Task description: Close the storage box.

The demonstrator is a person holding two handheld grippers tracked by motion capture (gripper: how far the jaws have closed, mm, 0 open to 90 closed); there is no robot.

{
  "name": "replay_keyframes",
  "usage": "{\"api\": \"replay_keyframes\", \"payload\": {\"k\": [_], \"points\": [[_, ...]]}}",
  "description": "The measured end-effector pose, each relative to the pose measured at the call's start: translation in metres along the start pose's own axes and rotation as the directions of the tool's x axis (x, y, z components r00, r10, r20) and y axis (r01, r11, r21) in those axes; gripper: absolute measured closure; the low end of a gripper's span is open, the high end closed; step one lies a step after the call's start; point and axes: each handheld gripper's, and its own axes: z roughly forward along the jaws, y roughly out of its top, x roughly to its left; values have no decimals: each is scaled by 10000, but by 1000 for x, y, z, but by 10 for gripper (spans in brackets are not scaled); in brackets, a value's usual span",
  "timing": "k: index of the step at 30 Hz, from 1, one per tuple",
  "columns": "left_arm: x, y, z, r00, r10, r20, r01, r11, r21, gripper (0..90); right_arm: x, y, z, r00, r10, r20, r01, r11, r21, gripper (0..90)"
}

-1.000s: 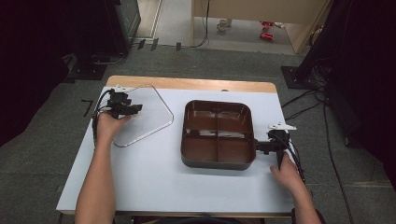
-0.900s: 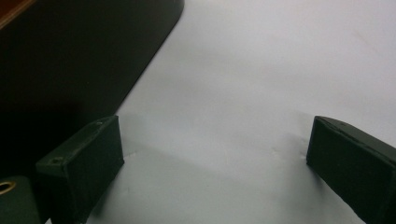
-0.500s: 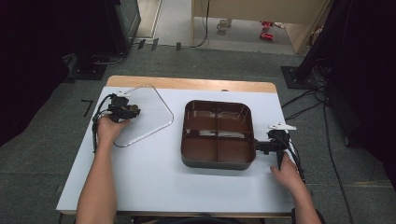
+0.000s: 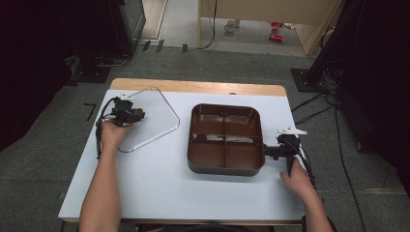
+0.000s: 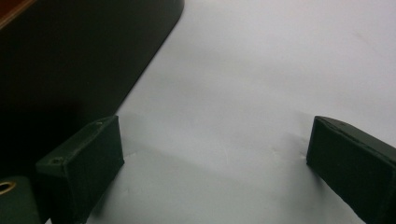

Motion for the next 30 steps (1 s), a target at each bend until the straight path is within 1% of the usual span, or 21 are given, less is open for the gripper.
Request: {"api": "replay_keyframes", "payload": {"k": [3,6,7,8,9,12,14,15,16,17,20,25,28,30], "points": [[-1,2,-3,10000,10,80,-11,9999,143,592,0,0,0,10000,1,-1,-1,10000,0,30],[-2,3,-6,9999,-29,161,27,9999,105,592,0,0,0,10000,2,0,-2,10000,2,30],[-3,6,-9,9998,-21,212,22,10000,-47,592,0,0,0,10000,-1,0,1,10000,-1,30],[-3,6,-9,9998,-21,212,22,10000,-47,592,0,0,0,10000,-1,0,1,10000,-1,30],[-5,9,-14,9998,20,219,-17,9999,-156,592,0,0,0,10000,1,1,-1,10000,1,30],[-9,12,-20,9997,174,173,-171,9996,-212,593,0,0,0,10000,1,1,-1,10000,0,30],[-10,13,-23,9996,186,204,-182,9996,-230,592,0,0,0,10000,0,1,0,10000,0,30],[-12,16,-28,9995,184,265,-175,9993,-323,593,0,0,0,10000,0,3,0,10000,0,30],[-12,16,-28,9995,184,265,-175,9993,-323,592,0,0,0,10000,-2,1,2,10000,-3,30],[-15,19,-33,9994,202,282,-189,9988,-462,593,0,0,0,10000,-4,1,4,10000,-2,30],[-18,21,-36,9992,275,287,-257,9978,-604,593,0,0,0,10000,-4,2,4,10000,-3,31],[-25,26,-43,9977,347,585,-293,9955,-900,593,0,0,0,10000,-5,3,5,10000,-3,30],[-30,29,-47,9971,438,628,-368,9934,-1087,593,0,0,0,10000,-4,-2,4,10000,2,30],[-35,32,-52,9959,400,816,-294,9915,-1270,593,0,0,0,10000,4,-7,-4,10000,11,30]]}}
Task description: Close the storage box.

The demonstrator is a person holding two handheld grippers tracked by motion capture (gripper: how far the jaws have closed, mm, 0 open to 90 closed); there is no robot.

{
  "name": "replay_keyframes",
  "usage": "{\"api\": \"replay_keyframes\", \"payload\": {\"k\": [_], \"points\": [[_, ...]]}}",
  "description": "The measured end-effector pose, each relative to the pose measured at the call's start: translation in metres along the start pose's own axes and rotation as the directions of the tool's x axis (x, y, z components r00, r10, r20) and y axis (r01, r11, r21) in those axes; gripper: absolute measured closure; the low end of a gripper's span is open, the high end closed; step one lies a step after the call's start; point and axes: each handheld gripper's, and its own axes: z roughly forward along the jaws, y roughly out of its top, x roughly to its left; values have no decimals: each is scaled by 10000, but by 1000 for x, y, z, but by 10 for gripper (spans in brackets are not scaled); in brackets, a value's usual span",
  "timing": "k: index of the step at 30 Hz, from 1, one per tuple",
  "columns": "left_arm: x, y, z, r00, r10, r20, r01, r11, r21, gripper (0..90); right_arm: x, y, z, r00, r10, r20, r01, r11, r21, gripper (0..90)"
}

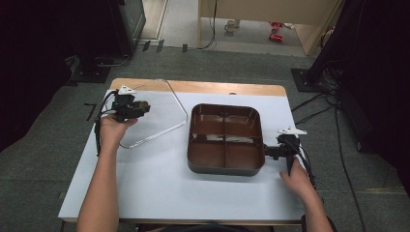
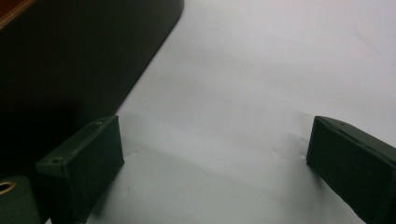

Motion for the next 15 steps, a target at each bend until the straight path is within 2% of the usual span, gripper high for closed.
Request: {"api": "replay_keyframes", "payload": {"k": [2,7,8,10,11,14,15], "points": [[-2,1,-2,9999,3,113,-2,10000,-87,593,0,0,0,10000,8,1,-8,10000,-1,30],[-19,11,-7,9983,453,377,-447,9989,-168,593,0,0,0,10000,5,-2,-5,10000,4,30],[-19,11,-7,9983,453,377,-447,9989,-168,593,0,0,0,10000,5,-2,-5,10000,4,30],[-28,16,-9,9964,605,602,-589,9979,-270,593,0,0,0,10000,4,-5,-4,10000,4,30],[-28,16,-9,9964,605,602,-589,9979,-270,593,0,0,0,10000,11,-2,-11,10000,0,30],[-44,22,-12,9933,921,697,-891,9950,-442,593,0,0,0,10000,10,-2,-10,10000,1,30],[-44,22,-12,9933,921,697,-891,9950,-442,594,0,0,0,10000,10,-2,-10,10000,1,30]]}}
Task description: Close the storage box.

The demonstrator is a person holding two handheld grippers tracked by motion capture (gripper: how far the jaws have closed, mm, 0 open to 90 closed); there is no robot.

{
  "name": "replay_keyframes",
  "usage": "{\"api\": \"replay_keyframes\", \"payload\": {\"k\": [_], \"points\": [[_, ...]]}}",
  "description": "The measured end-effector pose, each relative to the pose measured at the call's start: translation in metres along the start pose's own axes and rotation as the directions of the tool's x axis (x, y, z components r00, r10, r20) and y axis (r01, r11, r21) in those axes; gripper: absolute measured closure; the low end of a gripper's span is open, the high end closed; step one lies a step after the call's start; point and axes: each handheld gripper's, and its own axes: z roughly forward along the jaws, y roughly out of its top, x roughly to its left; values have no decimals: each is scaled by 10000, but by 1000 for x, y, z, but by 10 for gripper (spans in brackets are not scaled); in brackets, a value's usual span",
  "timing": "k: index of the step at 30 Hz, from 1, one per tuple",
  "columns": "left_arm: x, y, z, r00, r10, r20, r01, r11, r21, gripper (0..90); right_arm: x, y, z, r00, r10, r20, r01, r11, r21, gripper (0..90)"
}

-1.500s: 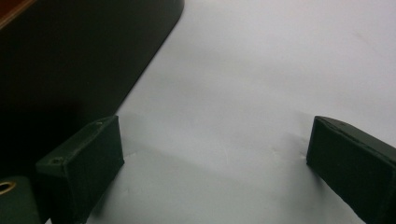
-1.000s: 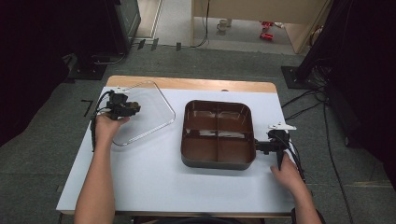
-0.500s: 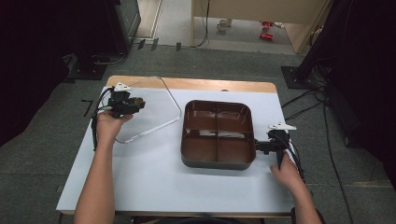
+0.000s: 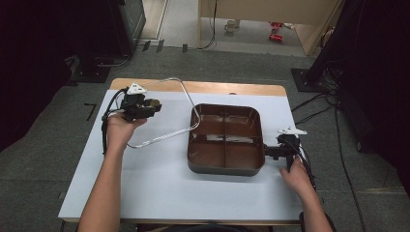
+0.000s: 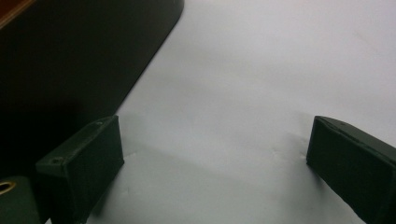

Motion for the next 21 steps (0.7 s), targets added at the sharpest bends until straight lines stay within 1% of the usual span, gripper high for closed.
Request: {"api": "replay_keyframes", "payload": {"k": [1,2,3,4,5,6,7,8,9,10,13,14,15,17,21], "points": [[-7,3,-1,9998,37,220,-35,9999,-112,593,0,0,0,10000,0,1,0,10000,-1,30],[-10,5,-1,9995,72,301,-69,9999,-96,594,0,0,0,10000,0,1,0,10000,-2,30],[-10,5,-1,9995,72,301,-69,9999,-96,594,0,0,0,10000,0,1,0,10000,-2,30],[-14,6,-1,9992,140,363,-137,9999,-91,593,0,0,0,10000,-12,-2,12,10000,2,30],[-22,10,-1,9987,246,457,-241,9997,-98,594,0,0,0,10000,-14,-1,14,10000,6,30],[-22,10,-1,9987,246,457,-241,9997,-98,593,0,0,0,10000,-14,-1,14,10000,6,30],[-26,11,-1,9982,335,498,-331,9994,-89,593,0,0,0,10000,-18,-2,18,10000,2,30],[-34,14,-1,9966,473,673,-464,9988,-146,594,0,0,0,10000,-9,-3,9,10000,6,30],[-38,15,-1,9956,549,762,-539,9984,-153,594,0,0,0,10000,-11,-3,11,10000,6,30],[-38,15,-1,9956,549,762,-539,9984,-153,594,0,0,0,10000,-11,-4,11,10000,5,30],[-50,17,2,9924,756,970,-741,9971,-185,593,0,0,0,10000,11,-6,-11,10000,17,30],[-58,18,5,9909,890,1011,-875,9960,-197,593,0,0,0,10000,-5,-2,5,10000,6,30],[-58,18,5,9909,890,1011,-875,9960,-197,594,0,0,0,10000,-5,-2,5,10000,6,30],[-64,18,8,9897,972,1053,-952,9952,-238,594,0,0,0,10000,-10,-7,10,10000,2,30],[-76,19,15,9854,970,1401,-951,9953,-201,593,0,0,0,10000,-6,-6,6,10000,3,30]]}}
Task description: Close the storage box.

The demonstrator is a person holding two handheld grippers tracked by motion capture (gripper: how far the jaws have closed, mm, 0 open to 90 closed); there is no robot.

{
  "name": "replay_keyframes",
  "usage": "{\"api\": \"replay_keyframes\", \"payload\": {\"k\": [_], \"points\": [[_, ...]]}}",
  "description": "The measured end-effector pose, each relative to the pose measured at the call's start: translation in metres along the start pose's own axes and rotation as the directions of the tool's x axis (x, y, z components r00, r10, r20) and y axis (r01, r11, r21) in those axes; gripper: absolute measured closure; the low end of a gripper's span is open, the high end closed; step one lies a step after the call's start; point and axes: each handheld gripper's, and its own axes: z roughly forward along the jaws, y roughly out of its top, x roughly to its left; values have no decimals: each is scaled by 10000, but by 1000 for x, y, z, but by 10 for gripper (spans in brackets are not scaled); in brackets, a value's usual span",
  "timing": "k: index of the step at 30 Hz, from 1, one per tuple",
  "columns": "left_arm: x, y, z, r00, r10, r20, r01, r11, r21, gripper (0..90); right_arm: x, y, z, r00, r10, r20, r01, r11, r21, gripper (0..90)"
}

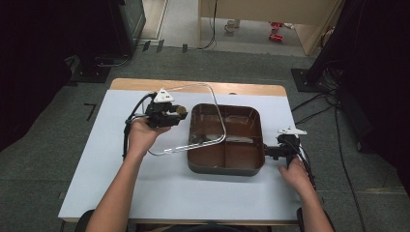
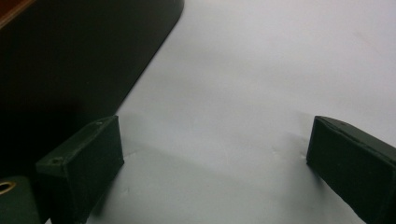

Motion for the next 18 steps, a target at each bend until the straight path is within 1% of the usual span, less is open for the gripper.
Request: {"api": "replay_keyframes", "payload": {"k": [1,2,3,4,5,6,7,9,11,12,14,15,18], "points": [[-6,1,5,9999,29,163,-29,10000,-1,593,0,0,0,10000,-11,3,11,10000,8,30],[-6,1,5,9999,29,163,-29,10000,-1,594,0,0,0,10000,-11,3,11,10000,8,30],[-12,2,10,9995,109,308,-110,9999,24,593,0,0,0,10000,1,2,-1,10000,13,30],[-15,2,13,9992,142,366,-144,9999,47,594,0,0,0,10000,-4,2,4,10000,10,30],[-15,2,13,9992,142,366,-144,9999,47,593,0,0,0,10000,-4,2,4,10000,10,30],[-20,2,18,9987,236,445,-241,9996,119,594,0,0,0,10000,1,2,-1,10000,12,30],[-20,2,18,9987,236,445,-241,9996,119,594,0,0,0,10000,1,2,-1,10000,12,30],[-25,2,23,9982,288,533,-298,9994,181,594,0,0,0,10000,1,4,-1,10000,11,30],[-28,3,27,9975,274,654,-289,9993,227,594,0,0,0,10000,-21,7,21,10000,5,30],[-32,3,31,9966,295,776,-317,9991,282,593,0,0,0,10000,-25,8,25,10000,6,30],[-35,5,37,9958,332,848,-360,9988,320,593,0,0,0,10000,-26,9,26,10000,6,30],[-35,5,37,9958,332,848,-360,9988,320,593,0,0,0,10000,-26,9,26,10000,6,30],[-43,7,44,9938,519,986,-545,9982,239,594,0,0,0,10000,-37,10,37,10000,3,30]]}}
